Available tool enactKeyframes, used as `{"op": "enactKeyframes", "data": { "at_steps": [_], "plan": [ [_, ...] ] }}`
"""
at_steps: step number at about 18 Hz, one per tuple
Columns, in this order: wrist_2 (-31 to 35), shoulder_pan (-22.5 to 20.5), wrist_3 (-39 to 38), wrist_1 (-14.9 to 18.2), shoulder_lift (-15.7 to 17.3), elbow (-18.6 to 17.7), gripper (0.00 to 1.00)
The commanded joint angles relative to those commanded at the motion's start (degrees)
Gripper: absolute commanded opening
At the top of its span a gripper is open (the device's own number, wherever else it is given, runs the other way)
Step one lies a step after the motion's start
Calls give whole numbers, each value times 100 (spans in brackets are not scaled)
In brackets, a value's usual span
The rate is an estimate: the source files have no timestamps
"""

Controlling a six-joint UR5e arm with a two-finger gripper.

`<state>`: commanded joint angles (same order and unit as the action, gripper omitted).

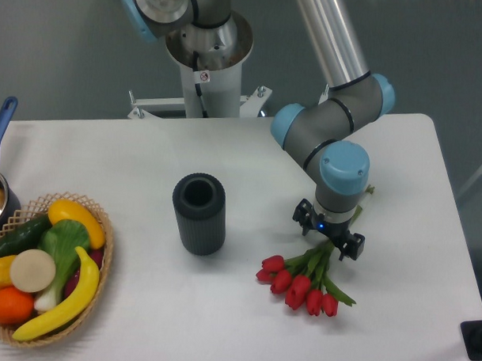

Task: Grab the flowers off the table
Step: 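Lift the gripped red tulips up off the table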

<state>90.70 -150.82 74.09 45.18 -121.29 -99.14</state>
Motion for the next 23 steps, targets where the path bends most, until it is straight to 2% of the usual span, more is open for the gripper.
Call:
{"op": "enactKeyframes", "data": {
  "at_steps": [1,2,4,7,13,17,19,20,23],
  "plan": [
    [0,0,-9,9,0,0,39],
    [9,0,-18,9,9,-9,31],
    [9,0,-44,0,9,-44,27],
    [114,-17,-184,0,61,-70,0],
    [35,-53,-536,18,88,175,0],
    [44,-62,-519,35,263,421,12],
    [53,-140,-536,44,386,562,12],
    [53,-193,-536,105,430,623,11],
    [18,-237,-536,727,422,1140,10]
  ]
}}
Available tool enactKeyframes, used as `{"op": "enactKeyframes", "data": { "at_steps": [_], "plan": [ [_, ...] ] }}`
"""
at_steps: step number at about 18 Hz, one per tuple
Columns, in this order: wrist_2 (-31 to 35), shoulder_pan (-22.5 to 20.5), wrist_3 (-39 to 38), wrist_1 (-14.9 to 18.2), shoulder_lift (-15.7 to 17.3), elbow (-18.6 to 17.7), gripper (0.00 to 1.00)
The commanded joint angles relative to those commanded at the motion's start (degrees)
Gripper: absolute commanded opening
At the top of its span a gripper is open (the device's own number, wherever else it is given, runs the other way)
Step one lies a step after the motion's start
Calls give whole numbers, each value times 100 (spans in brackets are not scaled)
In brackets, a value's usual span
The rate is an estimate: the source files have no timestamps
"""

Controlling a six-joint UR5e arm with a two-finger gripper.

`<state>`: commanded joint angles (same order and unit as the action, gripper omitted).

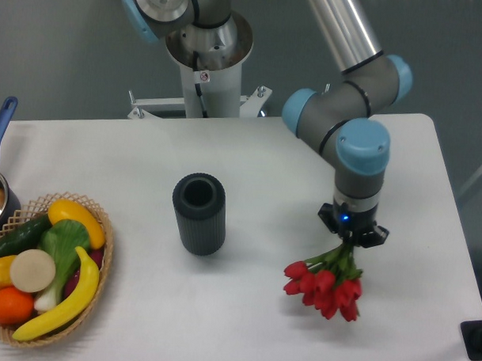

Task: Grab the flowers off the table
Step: 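Lift the gripped red tulips up off the table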

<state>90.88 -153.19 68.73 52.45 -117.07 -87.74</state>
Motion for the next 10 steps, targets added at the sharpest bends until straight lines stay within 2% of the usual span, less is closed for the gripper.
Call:
{"op": "enactKeyframes", "data": {
  "at_steps": [2,6,10],
  "plan": [
    [-9,18,-9,344,-53,300,10],
    [-26,70,17,590,-141,599,9],
    [-18,79,53,1047,-167,819,7]
  ]
}}
